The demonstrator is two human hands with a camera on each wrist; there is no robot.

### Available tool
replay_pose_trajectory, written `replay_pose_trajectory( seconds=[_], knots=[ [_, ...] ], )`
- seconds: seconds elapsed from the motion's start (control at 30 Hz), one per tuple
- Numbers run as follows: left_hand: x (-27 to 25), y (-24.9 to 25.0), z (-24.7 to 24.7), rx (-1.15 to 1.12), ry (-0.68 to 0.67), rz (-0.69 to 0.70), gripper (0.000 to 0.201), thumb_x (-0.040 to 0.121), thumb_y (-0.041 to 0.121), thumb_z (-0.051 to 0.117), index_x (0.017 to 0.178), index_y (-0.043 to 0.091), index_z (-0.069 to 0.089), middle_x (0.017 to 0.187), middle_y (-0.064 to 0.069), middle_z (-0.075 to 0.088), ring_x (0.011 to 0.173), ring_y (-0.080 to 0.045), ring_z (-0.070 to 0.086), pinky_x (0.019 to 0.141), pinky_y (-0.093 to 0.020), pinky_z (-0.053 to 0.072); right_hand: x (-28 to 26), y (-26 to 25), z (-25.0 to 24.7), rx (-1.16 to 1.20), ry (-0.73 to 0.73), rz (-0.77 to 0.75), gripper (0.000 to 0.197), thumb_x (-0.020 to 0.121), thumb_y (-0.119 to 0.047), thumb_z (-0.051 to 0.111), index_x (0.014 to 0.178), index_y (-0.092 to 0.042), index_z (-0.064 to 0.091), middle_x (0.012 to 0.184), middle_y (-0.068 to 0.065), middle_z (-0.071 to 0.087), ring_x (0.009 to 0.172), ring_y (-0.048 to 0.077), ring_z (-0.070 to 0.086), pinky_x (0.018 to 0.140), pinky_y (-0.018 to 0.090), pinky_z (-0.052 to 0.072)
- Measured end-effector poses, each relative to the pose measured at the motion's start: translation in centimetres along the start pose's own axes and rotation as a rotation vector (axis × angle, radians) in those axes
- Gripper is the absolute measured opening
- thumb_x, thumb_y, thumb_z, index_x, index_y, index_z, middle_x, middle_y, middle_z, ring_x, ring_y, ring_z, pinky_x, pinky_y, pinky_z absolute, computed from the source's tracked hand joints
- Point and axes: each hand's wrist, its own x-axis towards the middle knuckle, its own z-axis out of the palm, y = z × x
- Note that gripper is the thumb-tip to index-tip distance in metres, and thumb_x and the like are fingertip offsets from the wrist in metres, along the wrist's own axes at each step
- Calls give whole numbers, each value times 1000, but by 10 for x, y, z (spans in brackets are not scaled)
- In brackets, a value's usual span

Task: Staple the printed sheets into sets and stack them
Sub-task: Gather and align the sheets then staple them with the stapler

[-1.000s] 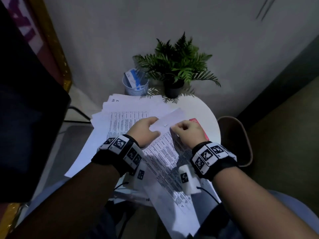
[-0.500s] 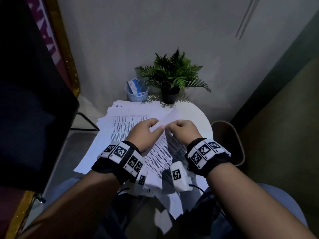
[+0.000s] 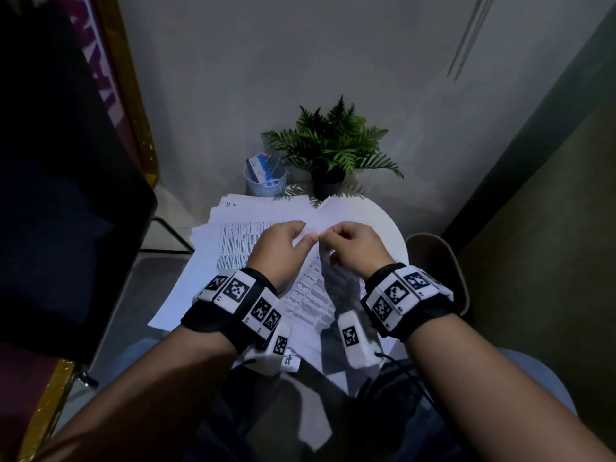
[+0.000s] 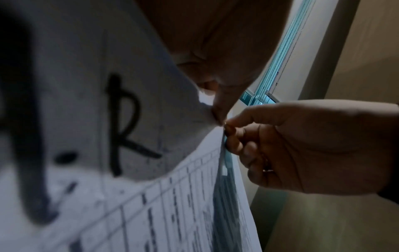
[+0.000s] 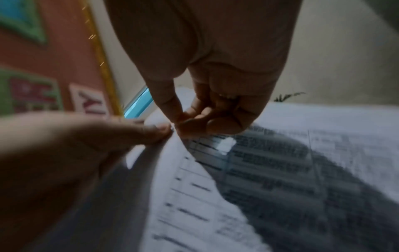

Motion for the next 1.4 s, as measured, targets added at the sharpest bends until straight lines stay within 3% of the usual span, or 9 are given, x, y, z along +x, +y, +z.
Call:
replay_pose_trajectory(
  seconds=[0.13,0.23,0.37,0.53,0.67,0.9,1.03,1.23,1.4],
  knots=[
    [-1,-6,4,-137,20,-24,34,82,42,58,67,12,55,61,-1,47,63,-14,41,64,-34,39,-6,-2,-1,185,2,54,16,84,-7,60,70,1,63,56,11,57,40,11,48,40,15,38],
    [-4,-6,4,-52,16,6,33,87,36,58,62,16,51,57,0,44,60,-15,40,63,-35,41,-5,1,1,98,-44,59,26,84,-11,54,59,-8,60,53,8,58,49,17,51,51,24,40],
    [-4,-3,0,147,-3,-1,34,92,38,53,108,10,63,113,-8,67,108,-22,59,94,-40,47,-4,-2,-2,-47,-137,34,28,88,-17,52,61,-12,57,58,5,60,56,19,52,56,27,40],
    [-1,-3,-5,208,-53,9,53,85,53,42,117,16,60,116,-4,66,109,-22,59,94,-42,47,-1,1,-3,-329,-15,-280,12,90,-15,55,79,-10,51,75,4,56,68,19,51,61,21,35],
    [3,6,-7,63,-72,-41,49,91,38,54,129,7,54,131,-5,57,124,-18,51,106,-39,39,-2,10,0,-339,78,-456,8,88,-8,56,84,-2,55,84,15,56,70,20,48,62,22,32],
    [1,2,0,137,-189,-66,31,91,37,54,111,15,62,117,-11,65,109,-23,60,97,-45,47,6,3,-6,-177,274,-607,4,90,-12,51,87,-10,53,83,4,54,66,20,53,61,17,38],
    [8,0,3,235,-146,-102,46,94,37,50,133,11,50,137,-5,52,124,-21,51,106,-38,39,25,9,-34,-18,337,-330,19,89,-14,54,75,-23,46,75,7,61,66,26,66,65,39,53],
    [23,4,7,257,-87,-128,41,97,30,49,131,8,51,135,-9,54,122,-25,50,99,-32,38,39,54,-98,-9,496,43,21,80,5,56,71,-12,47,63,5,51,43,4,58,53,19,50],
    [36,0,11,250,-38,-135,29,96,30,47,117,12,59,119,-8,63,112,-26,56,87,-29,39,67,92,-159,-241,629,181,14,80,-7,53,77,-14,65,87,15,71,85,30,67,86,39,53]
  ],
)
